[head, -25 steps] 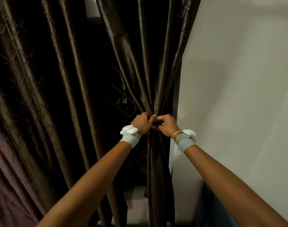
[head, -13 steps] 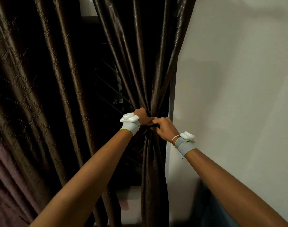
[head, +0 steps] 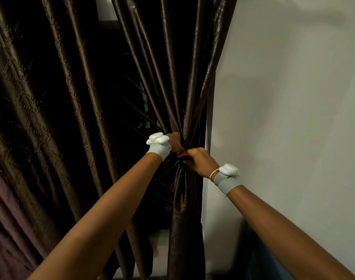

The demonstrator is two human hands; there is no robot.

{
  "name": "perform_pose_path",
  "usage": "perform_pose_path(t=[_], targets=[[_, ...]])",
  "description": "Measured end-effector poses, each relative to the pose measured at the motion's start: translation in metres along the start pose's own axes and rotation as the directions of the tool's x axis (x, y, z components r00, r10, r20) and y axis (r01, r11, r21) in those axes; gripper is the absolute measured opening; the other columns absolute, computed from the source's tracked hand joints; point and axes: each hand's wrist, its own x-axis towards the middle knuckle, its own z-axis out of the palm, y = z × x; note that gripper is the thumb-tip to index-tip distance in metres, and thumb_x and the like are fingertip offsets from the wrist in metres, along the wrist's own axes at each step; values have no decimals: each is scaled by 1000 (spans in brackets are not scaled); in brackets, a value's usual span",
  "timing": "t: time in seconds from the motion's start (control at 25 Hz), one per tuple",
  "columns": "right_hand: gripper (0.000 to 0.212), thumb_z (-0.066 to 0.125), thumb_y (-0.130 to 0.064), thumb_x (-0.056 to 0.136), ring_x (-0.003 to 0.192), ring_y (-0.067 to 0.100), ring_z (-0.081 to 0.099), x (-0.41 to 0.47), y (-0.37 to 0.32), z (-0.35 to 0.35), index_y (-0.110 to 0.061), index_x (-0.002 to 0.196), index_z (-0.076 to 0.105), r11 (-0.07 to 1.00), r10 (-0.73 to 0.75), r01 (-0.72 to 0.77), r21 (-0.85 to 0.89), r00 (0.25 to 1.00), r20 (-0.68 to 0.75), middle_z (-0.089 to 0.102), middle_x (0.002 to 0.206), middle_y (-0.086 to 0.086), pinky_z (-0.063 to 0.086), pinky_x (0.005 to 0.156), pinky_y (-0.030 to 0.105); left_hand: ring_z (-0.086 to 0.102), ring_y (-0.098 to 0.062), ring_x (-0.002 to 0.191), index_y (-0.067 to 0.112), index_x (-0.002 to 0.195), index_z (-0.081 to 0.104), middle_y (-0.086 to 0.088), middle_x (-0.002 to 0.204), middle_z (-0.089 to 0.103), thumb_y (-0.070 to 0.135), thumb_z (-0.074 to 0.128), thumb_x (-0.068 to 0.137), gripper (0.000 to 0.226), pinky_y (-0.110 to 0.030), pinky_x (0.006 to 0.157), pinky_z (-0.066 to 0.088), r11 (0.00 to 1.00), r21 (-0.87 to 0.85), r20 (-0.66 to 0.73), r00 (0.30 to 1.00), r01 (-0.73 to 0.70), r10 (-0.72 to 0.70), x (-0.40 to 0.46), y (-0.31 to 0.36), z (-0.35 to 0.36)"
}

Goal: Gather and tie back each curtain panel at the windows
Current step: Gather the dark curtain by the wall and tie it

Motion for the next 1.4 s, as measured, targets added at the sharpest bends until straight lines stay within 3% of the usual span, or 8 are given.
perform_pose_path(t=[0.12, 0.2, 0.6, 0.84, 1.0, 1.2, 1.32, 1.4], targets=[[31, 67, -10, 82, 94, 23, 68, -5, -1, 3, -24, 109, 65, 1000, 2, -2, -5, 1000, -25, 71, 103, 2, 55, 83, 36, 62, -37, 104, 0, 107, 63, -22, 111, 65, 25, 63, 84, 34, -37, 81, 49, 999, -5, -13, 999, -34, 34, 0, -8, 8], [29, 68, -12, 78, 76, 20, 65, -6, -3, 5, -28, 99, 56, 999, 50, -50, 3, 995, -91, 68, 86, -2, 55, 71, 39, 59, -40, 111, 1, 117, 58, -24, 121, 60, 21, 58, 88, 35, -39, 88, 48, 998, 20, -52, 997, -57, 58, -1, -14, 16], [13, 63, -10, 83, 87, 17, 62, 4, 4, 4, -19, 91, 67, 997, -47, 33, -66, 972, -231, 66, 94, -3, 47, 76, 28, 62, -36, 105, 34, 101, 66, -12, 113, 66, 36, 54, 80, 24, -38, 83, 52, 985, -63, -180, 973, -159, 145, -11, -29, 32], [14, 63, -9, 84, 79, 8, 62, 3, 23, 5, -22, 88, 63, 992, 105, -86, 88, 965, -242, 67, 85, -9, 49, 72, 25, 64, -31, 102, 31, 93, 65, -3, 106, 69, 31, 54, 85, 15, -36, 81, 51, 979, -115, -224, 964, -168, 139, -6, -38, 44], [12, 64, -12, 87, 79, 14, 65, -3, 35, 14, -24, 89, 62, 983, 148, -123, 133, 970, -193, 67, 85, -6, 55, 72, 37, 64, -25, 99, 28, 96, 67, 0, 100, 70, 29, 54, 85, 17, -34, 80, 51, 971, -186, -292, 952, -151, 92, -1, -42, 49], [14, 68, -8, 86, 69, 14, 69, 8, 26, 12, -21, 89, 64, 891, 318, -200, 407, 915, -246, 69, 79, 2, 59, 72, 37, 65, -23, 100, 20, 108, 67, -4, 103, 70, 38, 58, 83, 32, -30, 82, 50, 929, -176, -153, 941, -325, 300, 4, -34, 56], [7, 71, -17, 84, 70, 13, 68, 12, 26, 3, -17, 90, 66, 895, 303, -196, 400, 927, -222, 70, 79, -1, 58, 71, 30, 65, -29, 96, 18, 104, 66, -9, 94, 70, 39, 59, 90, 26, -30, 72, 44, 943, -156, -199, 944, -295, 262, 9, -35, 65], [11, 72, -23, 83, 77, 11, 66, 12, 35, -7, -16, 89, 66, 883, 365, -199, 426, 861, -355, 68, 84, -3, 57, 74, 29, 65, -30, 95, 17, 99, 64, -9, 92, 69, 40, 55, 92, 25, -33, 73, 46, 943, -195, -204, 952, -268, 228, 9, -39, 70]])
